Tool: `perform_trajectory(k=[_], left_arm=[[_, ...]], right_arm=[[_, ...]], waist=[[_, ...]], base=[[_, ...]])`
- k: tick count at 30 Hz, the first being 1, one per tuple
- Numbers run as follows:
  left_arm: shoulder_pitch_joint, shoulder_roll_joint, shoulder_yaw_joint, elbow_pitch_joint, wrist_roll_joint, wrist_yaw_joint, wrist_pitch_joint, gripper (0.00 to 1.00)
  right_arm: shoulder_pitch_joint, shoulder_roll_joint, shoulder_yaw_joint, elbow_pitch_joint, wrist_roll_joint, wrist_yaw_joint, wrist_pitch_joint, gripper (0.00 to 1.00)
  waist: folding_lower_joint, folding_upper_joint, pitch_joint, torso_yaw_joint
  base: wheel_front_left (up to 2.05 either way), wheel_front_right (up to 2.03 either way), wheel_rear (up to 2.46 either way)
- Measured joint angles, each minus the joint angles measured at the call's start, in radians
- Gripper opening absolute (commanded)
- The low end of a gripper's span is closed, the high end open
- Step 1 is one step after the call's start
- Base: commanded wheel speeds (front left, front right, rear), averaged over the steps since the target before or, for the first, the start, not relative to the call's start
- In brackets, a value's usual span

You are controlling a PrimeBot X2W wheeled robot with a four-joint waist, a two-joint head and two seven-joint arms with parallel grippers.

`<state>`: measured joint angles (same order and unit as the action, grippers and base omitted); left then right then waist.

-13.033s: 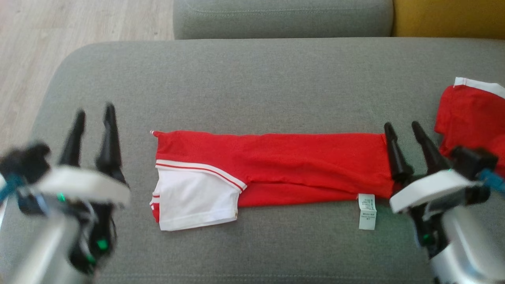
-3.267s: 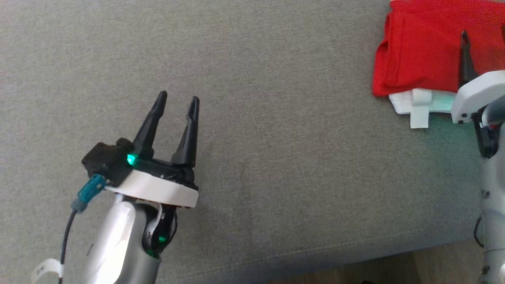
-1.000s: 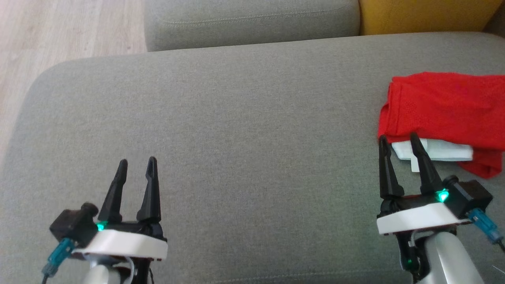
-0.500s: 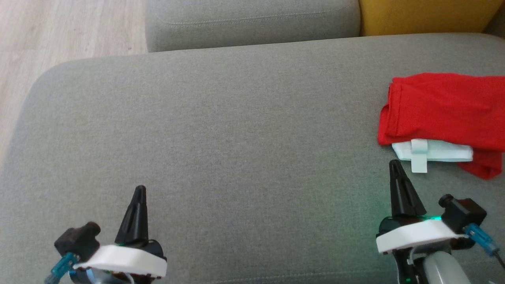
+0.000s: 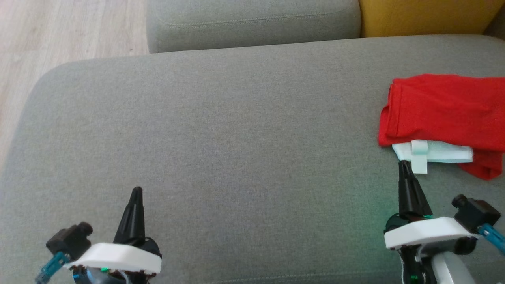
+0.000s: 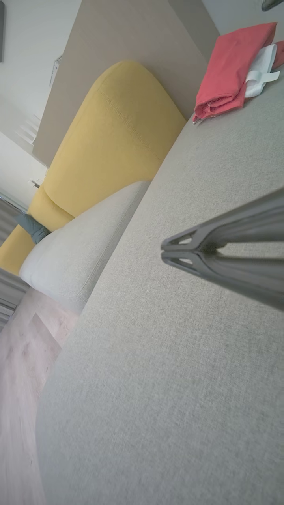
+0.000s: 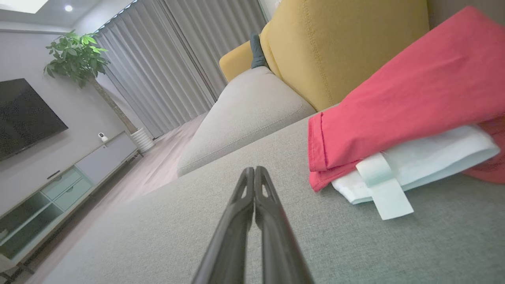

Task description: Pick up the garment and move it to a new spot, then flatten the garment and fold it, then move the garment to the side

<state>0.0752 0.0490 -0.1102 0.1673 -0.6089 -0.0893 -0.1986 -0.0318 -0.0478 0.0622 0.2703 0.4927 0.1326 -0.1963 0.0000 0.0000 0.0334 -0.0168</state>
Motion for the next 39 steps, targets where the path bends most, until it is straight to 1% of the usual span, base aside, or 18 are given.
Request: perform_trajectory(k=[39], left_arm=[[-0.046,0.003,0.059,0.038,-0.392,-0.014,0.106,0.00]], right_arm=[[0.000,-0.005,-0.049,0.000,0.439,0.000,0.097,0.00]], waist=[[0.0000,0.0000,-0.012,0.006]], base=[[0.00,0.00,0.00]])
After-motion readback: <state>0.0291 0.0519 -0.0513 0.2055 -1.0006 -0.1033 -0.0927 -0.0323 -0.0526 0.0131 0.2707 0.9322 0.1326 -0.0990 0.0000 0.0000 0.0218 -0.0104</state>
